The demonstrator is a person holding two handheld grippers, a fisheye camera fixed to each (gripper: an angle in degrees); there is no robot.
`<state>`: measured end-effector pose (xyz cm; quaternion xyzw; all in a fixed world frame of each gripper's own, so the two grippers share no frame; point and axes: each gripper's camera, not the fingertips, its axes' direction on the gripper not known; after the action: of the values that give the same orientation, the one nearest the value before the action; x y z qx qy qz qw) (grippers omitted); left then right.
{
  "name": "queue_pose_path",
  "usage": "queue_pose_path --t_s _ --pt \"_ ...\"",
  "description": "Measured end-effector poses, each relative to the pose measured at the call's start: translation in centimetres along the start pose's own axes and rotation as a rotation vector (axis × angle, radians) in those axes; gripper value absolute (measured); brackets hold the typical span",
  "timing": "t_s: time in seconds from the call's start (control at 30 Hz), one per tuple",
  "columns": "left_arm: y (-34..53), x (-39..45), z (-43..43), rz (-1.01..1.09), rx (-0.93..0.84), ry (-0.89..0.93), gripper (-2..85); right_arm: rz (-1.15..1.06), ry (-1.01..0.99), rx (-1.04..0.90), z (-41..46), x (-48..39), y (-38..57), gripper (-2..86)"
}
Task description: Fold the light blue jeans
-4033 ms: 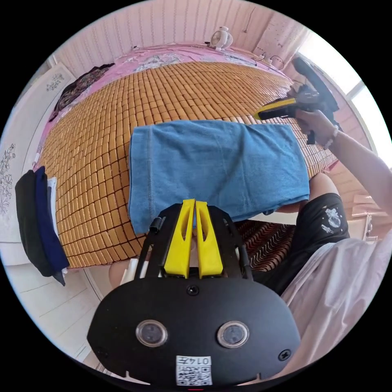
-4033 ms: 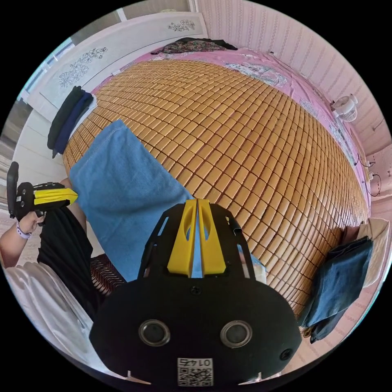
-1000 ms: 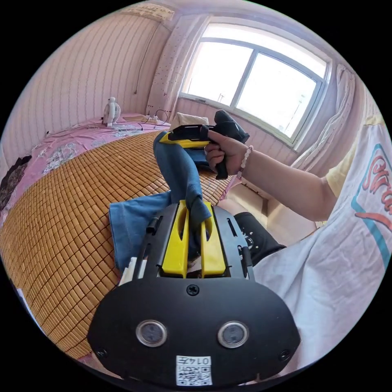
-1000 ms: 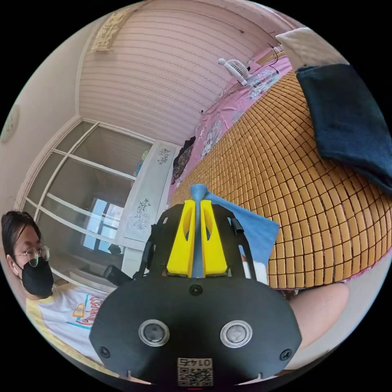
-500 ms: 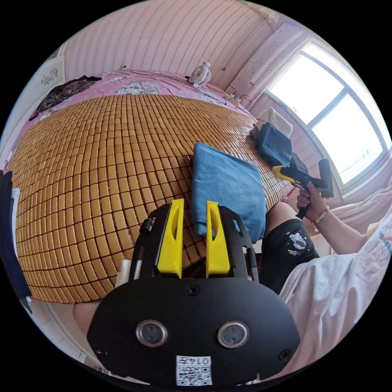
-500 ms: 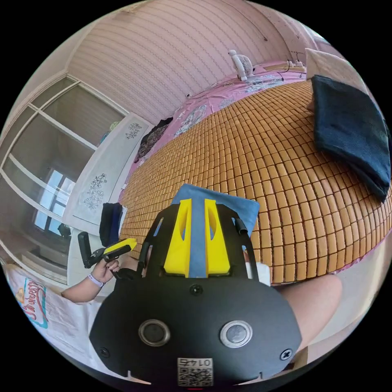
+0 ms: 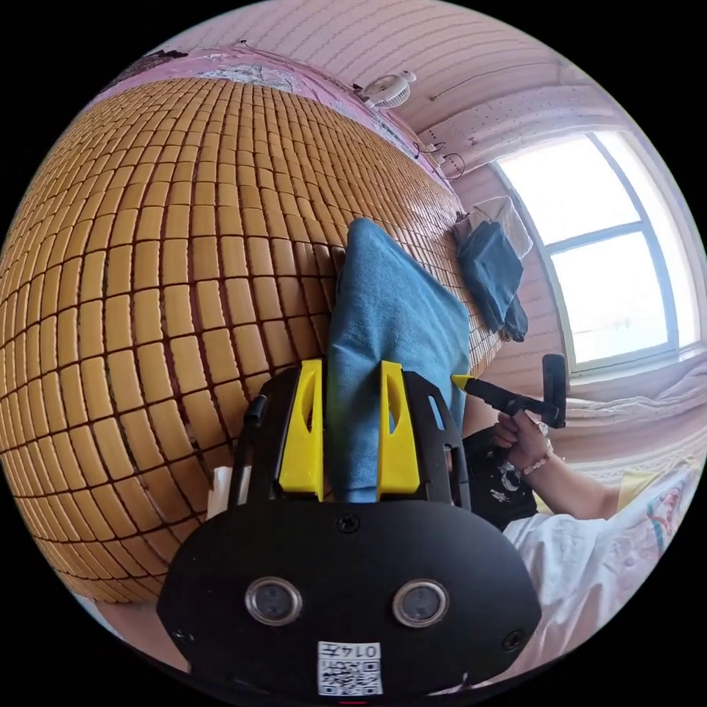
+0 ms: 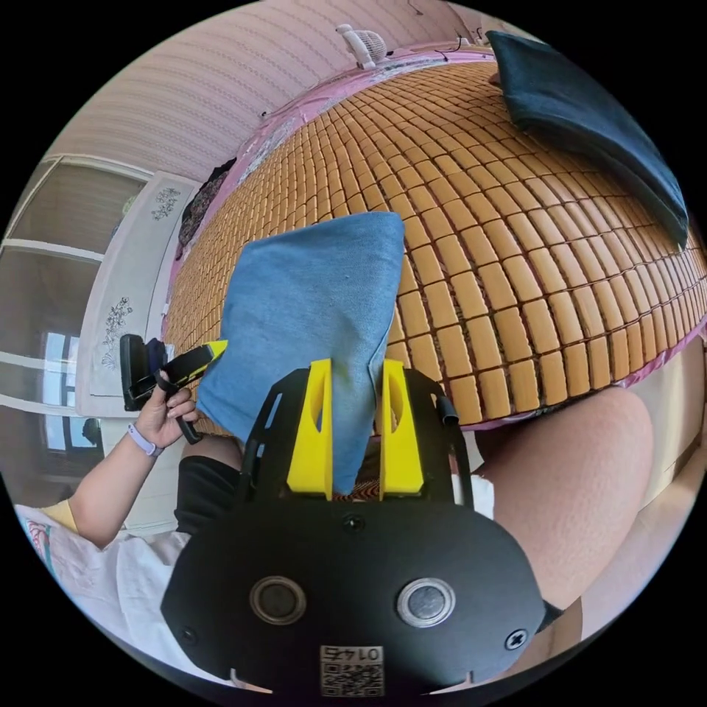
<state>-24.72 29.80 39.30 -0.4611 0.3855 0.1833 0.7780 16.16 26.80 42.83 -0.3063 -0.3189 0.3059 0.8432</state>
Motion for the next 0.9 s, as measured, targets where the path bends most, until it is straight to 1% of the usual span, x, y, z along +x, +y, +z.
queue_pose_path --t_s 0.07,0.17,0.23,0.27,0.37,0.43,0.47,0.6,0.63,0.67,0.7,0.73,0.77,0.8,0.83,0.87,0.9 --pt "1.1 -0.1 0.2 0.057 -0.007 -0.051 11.2 -0.006 0.011 -0.009 1.0 -0.8 0.1 9.4" --pt "2.0 -1.2 0.4 0.037 -0.072 -0.035 10.2 -0.013 0.018 -0.002 2.2 -1.9 0.4 7.2" --pt "3.1 -1.5 0.1 0.076 -0.065 -0.058 8.0 -0.048 -0.020 0.015 2.5 -3.2 0.7 5.1" --pt "4.0 -1.3 -0.1 0.130 -0.040 -0.114 5.7 -0.062 -0.027 0.013 2.6 -3.7 0.7 4.8" --pt "7.2 -0.5 -0.1 0.231 0.049 -0.277 2.2 -0.157 -0.124 0.025 2.3 -7.2 0.7 3.9" --pt "9.1 -0.8 -0.1 0.211 0.098 -0.314 1.4 -0.328 -0.150 0.035 1.8 -12.5 0.6 3.5" --pt "10.3 -1.5 -0.3 0.161 0.132 -0.296 1.0 -0.380 -0.150 0.034 1.8 -14.1 0.5 3.4" --pt "14.1 -4.9 -2.5 0.017 0.277 -0.208 0.4 -0.783 -0.103 0.021 3.2 -27.1 1.8 3.0" --pt "15.7 -6.1 -4.0 -0.032 0.355 -0.197 0.3 -0.910 -0.093 0.010 4.0 -31.0 2.8 2.9" --pt "17.3 -7.5 -5.7 -0.103 0.433 -0.188 0.3 -0.974 -0.090 0.001 4.5 -33.0 3.3 2.9" --pt "18.2 -8.3 -6.7 -0.146 0.474 -0.183 0.3 -1.110 -0.086 -0.026 5.7 -36.8 4.6 2.8" --pt "20.3 -9.7 -8.7 -0.227 0.564 -0.173 0.2 -1.244 -0.091 -0.054 7.0 -40.5 6.1 2.7" --pt "22.7 -11.1 -10.8 -0.291 0.664 -0.170 0.2 -1.308 -0.097 -0.062 7.6 -42.2 6.8 2.7" --pt "23.9 -11.8 -11.9 -0.322 0.714 -0.174 0.2 -1.429 -0.116 -0.066 8.6 -45.5 8.4 2.7" --pt "26.6 -13.0 -14.0 -0.383 0.814 -0.189 0.2 -1.531 -0.153 -0.066 9.3 -48.7 9.8 2.6" --pt "29.5 -14.1 -16.2 -0.448 0.907 -0.215 0.2 -1.572 -0.179 -0.067 9.6 -50.2 10.4 2.7" --pt "30.9 -14.7 -17.3 -0.486 0.950 -0.227 0.2 -1.630 -0.246 -0.078 10.2 -53.1 11.2 2.7"
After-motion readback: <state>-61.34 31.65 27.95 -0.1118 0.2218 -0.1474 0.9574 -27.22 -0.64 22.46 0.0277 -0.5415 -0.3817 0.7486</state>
